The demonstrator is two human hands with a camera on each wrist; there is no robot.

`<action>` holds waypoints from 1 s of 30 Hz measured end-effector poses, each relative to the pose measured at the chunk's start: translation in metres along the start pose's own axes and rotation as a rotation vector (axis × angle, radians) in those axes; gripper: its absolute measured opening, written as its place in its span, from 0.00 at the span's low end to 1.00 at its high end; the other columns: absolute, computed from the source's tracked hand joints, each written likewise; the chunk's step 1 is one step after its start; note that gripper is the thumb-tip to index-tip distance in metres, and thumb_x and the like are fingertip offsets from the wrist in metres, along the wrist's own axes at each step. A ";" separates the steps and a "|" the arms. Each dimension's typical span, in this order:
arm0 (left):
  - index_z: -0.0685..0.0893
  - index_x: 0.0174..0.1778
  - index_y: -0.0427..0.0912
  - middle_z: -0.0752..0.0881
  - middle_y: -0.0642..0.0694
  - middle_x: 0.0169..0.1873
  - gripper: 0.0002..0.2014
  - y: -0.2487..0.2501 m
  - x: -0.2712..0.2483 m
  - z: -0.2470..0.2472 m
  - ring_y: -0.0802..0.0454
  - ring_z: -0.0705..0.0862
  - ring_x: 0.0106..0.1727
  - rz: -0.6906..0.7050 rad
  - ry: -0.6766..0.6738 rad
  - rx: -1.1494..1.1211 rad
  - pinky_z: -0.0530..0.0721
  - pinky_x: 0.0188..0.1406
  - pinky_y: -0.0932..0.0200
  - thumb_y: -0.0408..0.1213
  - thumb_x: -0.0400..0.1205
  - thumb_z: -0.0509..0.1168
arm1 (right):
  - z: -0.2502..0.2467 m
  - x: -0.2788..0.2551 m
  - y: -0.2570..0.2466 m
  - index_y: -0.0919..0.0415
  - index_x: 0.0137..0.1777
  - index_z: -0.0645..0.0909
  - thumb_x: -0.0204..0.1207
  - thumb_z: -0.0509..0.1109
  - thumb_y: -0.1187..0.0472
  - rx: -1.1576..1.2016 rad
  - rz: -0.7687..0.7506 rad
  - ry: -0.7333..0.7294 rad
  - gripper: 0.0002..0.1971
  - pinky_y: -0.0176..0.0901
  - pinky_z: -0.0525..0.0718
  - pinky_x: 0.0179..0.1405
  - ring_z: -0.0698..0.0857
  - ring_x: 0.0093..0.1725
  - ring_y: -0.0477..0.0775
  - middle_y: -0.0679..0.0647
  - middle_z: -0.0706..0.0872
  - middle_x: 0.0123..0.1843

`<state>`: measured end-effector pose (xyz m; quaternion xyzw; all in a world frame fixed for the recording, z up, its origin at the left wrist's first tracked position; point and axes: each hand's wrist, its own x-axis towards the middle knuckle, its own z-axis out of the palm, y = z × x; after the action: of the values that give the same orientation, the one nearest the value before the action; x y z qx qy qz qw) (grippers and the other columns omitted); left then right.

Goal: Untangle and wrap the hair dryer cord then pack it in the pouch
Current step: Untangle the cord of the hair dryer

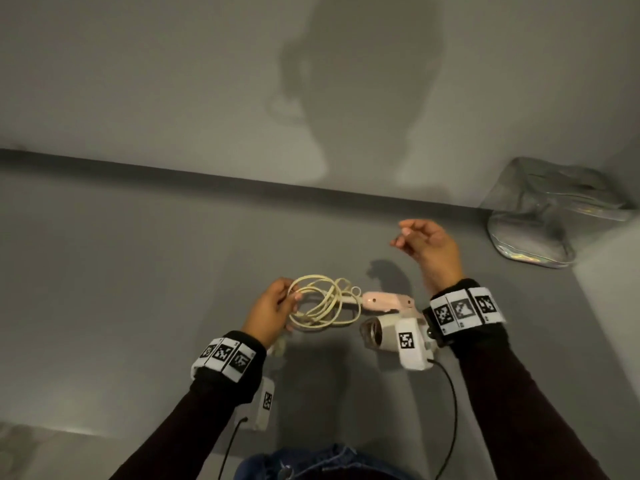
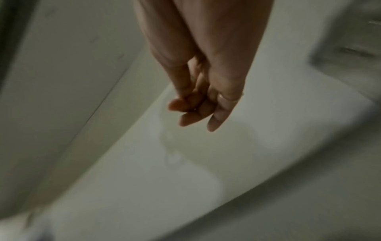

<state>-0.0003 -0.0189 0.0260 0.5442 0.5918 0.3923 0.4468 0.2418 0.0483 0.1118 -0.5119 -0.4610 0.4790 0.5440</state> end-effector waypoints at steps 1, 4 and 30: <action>0.75 0.39 0.52 0.77 0.47 0.27 0.11 -0.002 -0.003 0.001 0.64 0.78 0.21 -0.015 -0.009 -0.032 0.80 0.19 0.65 0.30 0.81 0.59 | 0.007 0.001 -0.001 0.63 0.46 0.80 0.76 0.63 0.74 -0.101 -0.018 -0.089 0.08 0.28 0.83 0.41 0.85 0.30 0.37 0.46 0.88 0.29; 0.75 0.39 0.51 0.75 0.47 0.28 0.12 0.004 -0.002 0.007 0.65 0.78 0.23 0.010 -0.024 -0.126 0.80 0.20 0.68 0.28 0.81 0.58 | 0.048 -0.004 0.009 0.72 0.58 0.79 0.75 0.65 0.73 -0.418 -0.003 -0.414 0.12 0.22 0.79 0.46 0.84 0.41 0.34 0.60 0.86 0.52; 0.72 0.43 0.42 0.83 0.45 0.42 0.06 0.022 0.002 0.020 0.54 0.88 0.29 -0.271 -0.167 -0.450 0.89 0.24 0.59 0.37 0.84 0.53 | 0.013 0.009 0.065 0.54 0.34 0.63 0.78 0.51 0.75 0.581 0.494 0.169 0.17 0.29 0.69 0.16 0.66 0.14 0.43 0.47 0.70 0.14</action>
<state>0.0252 -0.0151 0.0411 0.3774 0.5183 0.4043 0.6523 0.2263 0.0596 0.0480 -0.4698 -0.1226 0.6623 0.5705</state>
